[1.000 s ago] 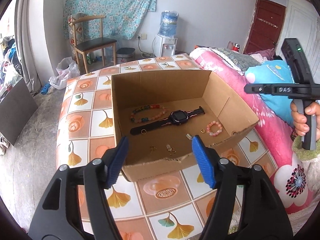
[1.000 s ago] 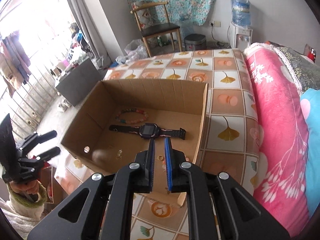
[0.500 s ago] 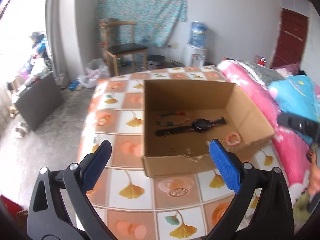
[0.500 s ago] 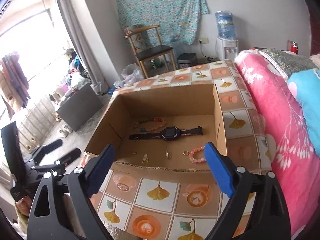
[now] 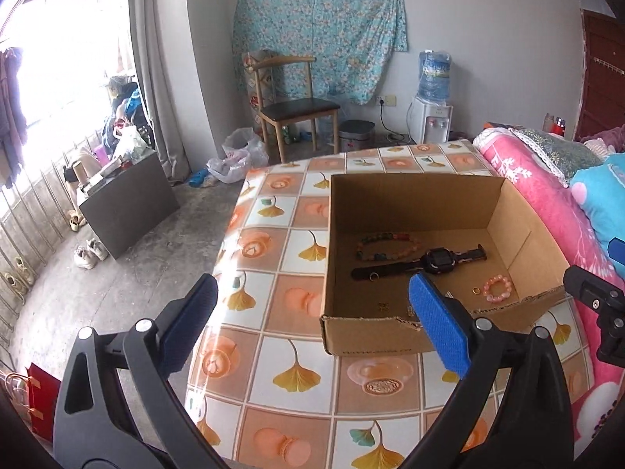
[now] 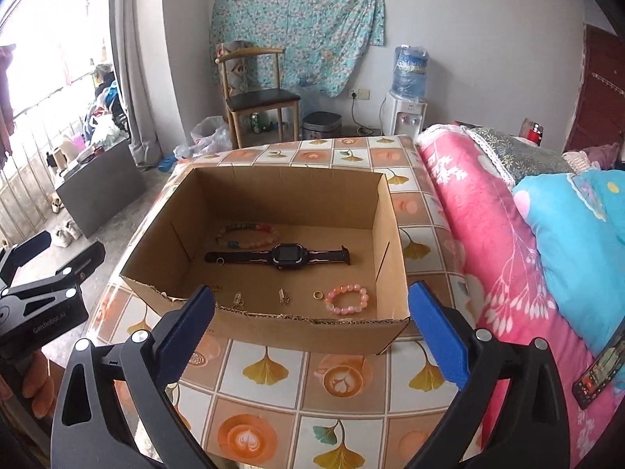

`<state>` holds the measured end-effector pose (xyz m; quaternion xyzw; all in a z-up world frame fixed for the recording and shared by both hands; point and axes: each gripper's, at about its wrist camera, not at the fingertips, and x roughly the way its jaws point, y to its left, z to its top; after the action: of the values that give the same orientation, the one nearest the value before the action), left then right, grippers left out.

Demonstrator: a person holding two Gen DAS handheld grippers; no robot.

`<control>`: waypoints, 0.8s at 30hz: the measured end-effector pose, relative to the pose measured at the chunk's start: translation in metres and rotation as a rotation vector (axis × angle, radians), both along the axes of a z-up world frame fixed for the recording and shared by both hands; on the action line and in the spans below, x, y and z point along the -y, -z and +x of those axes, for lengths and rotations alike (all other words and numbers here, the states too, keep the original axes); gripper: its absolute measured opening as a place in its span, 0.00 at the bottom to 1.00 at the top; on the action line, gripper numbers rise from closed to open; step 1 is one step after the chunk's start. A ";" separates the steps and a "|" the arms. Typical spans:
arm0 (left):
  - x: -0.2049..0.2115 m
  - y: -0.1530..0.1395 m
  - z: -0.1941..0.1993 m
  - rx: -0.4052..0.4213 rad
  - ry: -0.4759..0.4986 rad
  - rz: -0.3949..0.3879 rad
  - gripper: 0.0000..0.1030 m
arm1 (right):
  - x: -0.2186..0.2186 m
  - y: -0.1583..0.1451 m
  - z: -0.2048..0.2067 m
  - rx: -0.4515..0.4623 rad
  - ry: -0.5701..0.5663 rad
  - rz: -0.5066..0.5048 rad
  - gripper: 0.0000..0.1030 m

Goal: Organize jewelry

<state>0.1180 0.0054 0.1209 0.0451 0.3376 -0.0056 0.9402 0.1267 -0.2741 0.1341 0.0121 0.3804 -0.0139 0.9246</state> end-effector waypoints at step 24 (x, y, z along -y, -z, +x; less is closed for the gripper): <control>0.025 0.036 0.009 -0.250 0.001 0.006 0.92 | 0.002 0.039 0.010 -0.171 0.074 0.032 0.94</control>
<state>0.1268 -0.0193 0.0846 0.0470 0.4523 -0.0108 0.8905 0.1362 -0.2765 0.0956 0.0397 0.4573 -0.0428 0.8874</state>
